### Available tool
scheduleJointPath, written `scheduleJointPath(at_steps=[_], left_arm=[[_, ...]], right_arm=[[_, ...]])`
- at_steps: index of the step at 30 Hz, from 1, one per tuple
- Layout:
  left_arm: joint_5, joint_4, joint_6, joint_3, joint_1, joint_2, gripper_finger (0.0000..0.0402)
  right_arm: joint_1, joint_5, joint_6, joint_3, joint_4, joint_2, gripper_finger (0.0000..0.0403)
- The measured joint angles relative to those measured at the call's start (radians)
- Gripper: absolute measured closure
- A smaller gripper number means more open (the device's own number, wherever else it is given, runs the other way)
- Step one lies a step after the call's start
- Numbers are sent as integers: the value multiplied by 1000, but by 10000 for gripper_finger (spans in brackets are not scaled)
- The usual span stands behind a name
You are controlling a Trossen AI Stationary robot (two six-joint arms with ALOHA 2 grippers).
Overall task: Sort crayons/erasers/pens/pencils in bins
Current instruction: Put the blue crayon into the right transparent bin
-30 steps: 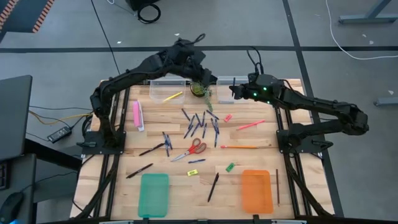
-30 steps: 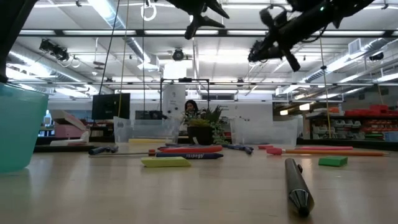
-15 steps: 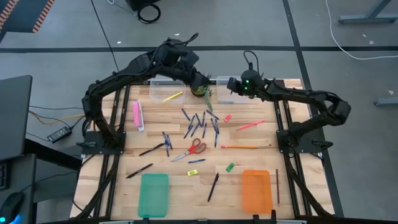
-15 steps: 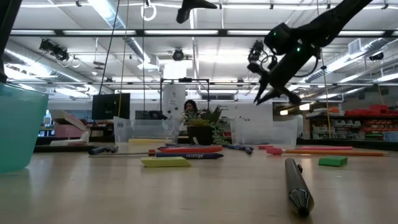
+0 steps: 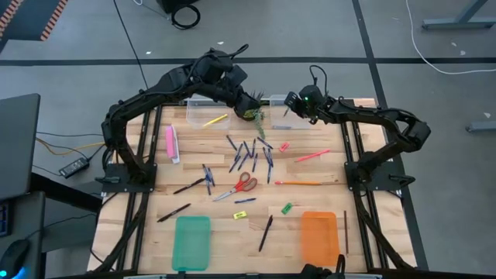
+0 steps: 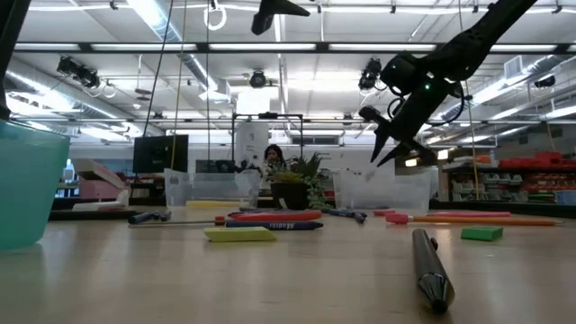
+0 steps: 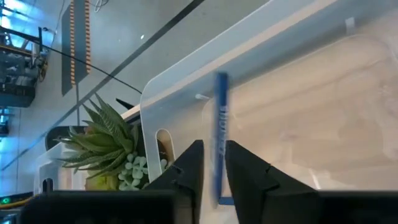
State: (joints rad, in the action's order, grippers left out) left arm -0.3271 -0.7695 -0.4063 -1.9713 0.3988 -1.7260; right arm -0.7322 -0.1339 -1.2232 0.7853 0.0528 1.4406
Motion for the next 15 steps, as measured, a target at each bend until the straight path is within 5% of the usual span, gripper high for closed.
scheduleJointPath(at_steps=[9, 15], left_arm=[[1, -119, 83, 0, 4, -1, 267], [71, -228, 91, 0, 4, -5, 267]], right_arm=[[11, 44, -5, 0, -2, -39, 234], [56, 130, 72, 0, -4, -170, 224]])
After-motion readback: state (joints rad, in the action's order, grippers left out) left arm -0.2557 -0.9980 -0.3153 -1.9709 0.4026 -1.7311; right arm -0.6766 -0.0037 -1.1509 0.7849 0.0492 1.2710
